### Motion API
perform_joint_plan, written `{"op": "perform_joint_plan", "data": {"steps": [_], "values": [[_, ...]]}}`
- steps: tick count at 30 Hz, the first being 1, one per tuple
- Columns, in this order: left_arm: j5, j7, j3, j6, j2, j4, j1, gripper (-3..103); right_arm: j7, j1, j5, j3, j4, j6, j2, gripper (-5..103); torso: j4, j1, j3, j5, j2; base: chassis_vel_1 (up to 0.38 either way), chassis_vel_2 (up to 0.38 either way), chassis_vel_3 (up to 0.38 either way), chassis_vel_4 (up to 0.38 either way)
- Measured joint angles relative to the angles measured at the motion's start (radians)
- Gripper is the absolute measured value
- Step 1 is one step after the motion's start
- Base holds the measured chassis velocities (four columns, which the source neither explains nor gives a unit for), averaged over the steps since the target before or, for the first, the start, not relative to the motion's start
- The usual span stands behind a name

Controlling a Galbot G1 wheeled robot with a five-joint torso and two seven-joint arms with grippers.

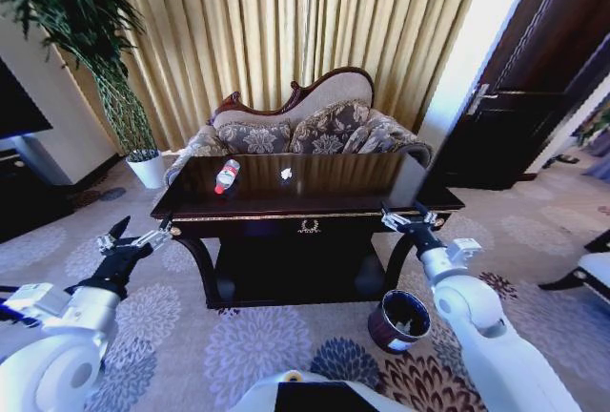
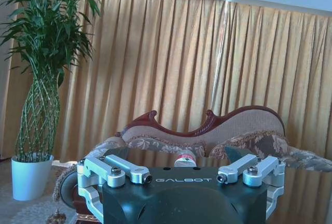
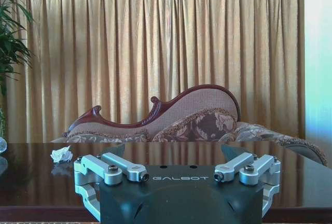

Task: Move to the front of the table and place the trash on the table into the trash bin.

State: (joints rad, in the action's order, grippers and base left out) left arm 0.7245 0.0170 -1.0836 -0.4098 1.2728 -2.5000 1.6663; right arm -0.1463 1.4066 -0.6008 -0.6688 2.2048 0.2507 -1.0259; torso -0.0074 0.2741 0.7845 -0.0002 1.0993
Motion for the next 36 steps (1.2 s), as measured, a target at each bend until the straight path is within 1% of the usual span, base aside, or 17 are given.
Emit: {"op": "perform_joint_plan", "data": {"steps": [13,29,36], "values": [[-0.001,0.001,0.002,0.001,-0.001,0.000,0.000,100,0.003,-0.005,0.013,0.008,-0.001,0.004,0.003,100,0.0000,0.000,0.000,0.0001,0.000,-0.018,0.025,0.017,-0.021],[-0.001,0.001,-0.002,0.002,-0.004,0.000,-0.001,100,0.002,-0.004,0.012,0.010,0.006,0.008,0.004,100,0.0000,0.000,0.000,0.0000,0.000,-0.167,0.164,0.176,-0.168],[-0.001,0.001,-0.003,0.002,-0.002,0.000,0.000,100,0.000,-0.003,-0.004,0.017,0.021,0.013,0.021,100,0.0001,0.000,0.000,0.0000,0.000,-0.063,0.065,0.060,-0.069]]}}
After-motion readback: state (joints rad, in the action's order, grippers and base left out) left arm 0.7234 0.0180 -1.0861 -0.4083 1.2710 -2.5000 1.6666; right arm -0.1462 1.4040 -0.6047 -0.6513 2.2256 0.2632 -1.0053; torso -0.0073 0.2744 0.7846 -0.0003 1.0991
